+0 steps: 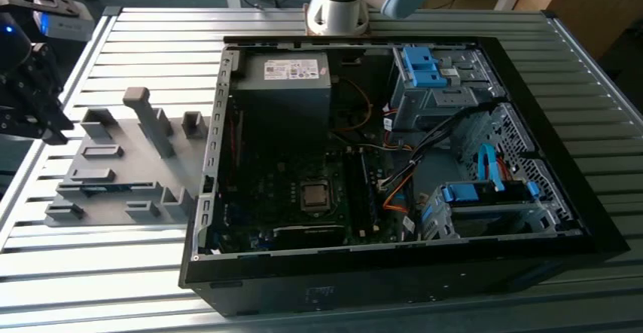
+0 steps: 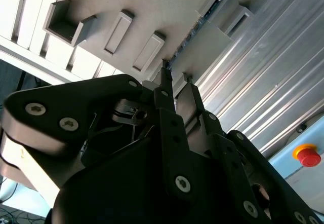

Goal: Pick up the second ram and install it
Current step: 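Pick up the second ram and move it above second insertion slot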

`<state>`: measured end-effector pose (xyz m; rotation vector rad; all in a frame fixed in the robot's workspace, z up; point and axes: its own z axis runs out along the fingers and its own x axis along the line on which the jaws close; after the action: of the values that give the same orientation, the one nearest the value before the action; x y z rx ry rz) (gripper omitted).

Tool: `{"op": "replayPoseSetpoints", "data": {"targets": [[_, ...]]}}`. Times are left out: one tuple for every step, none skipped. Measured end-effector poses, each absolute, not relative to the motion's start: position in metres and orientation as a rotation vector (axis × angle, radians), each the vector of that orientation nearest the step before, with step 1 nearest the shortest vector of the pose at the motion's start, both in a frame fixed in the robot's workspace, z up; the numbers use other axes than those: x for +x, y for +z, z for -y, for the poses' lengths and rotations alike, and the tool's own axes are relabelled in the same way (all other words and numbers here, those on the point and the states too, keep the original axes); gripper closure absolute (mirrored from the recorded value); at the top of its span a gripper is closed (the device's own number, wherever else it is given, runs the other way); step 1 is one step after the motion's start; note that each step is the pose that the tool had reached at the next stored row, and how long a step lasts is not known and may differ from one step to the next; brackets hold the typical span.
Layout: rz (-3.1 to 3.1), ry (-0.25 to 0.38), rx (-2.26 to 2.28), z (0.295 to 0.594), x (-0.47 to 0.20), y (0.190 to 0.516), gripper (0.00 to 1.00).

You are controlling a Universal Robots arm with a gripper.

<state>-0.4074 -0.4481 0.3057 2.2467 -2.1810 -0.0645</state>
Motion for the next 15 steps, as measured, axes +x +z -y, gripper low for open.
{"op": "replayPoseSetpoints", "data": {"targets": [[2.181,-0.064,2.246,0.448,-0.407,0.305,0.69],[2.18,-0.064,2.246,0.448,-0.407,0.305,0.69],[2.18,-0.063,2.246,0.448,-0.407,0.305,0.69],[2.18,-0.063,2.246,0.448,-0.407,0.304,0.69],[2.18,-0.062,2.246,0.448,-0.407,0.303,0.69],[2.18,-0.062,2.246,0.449,-0.407,0.303,0.69],[2.18,-0.062,2.245,0.449,-0.407,0.302,0.69],[2.18,-0.062,2.246,0.449,-0.407,0.301,0.69],[2.18,-0.062,2.246,0.449,-0.407,0.3,0.69],[2.18,-0.062,2.245,0.449,-0.407,0.299,0.69],[2.18,-0.062,2.246,0.45,-0.407,0.298,0.69],[2.18,-0.062,2.246,0.45,-0.407,0.297,0.69],[2.18,-0.062,2.245,0.45,-0.407,0.296,0.69],[2.18,-0.062,2.245,0.45,-0.407,0.295,0.69],[2.18,-0.062,2.245,0.451,-0.407,0.294,0.69]]}}
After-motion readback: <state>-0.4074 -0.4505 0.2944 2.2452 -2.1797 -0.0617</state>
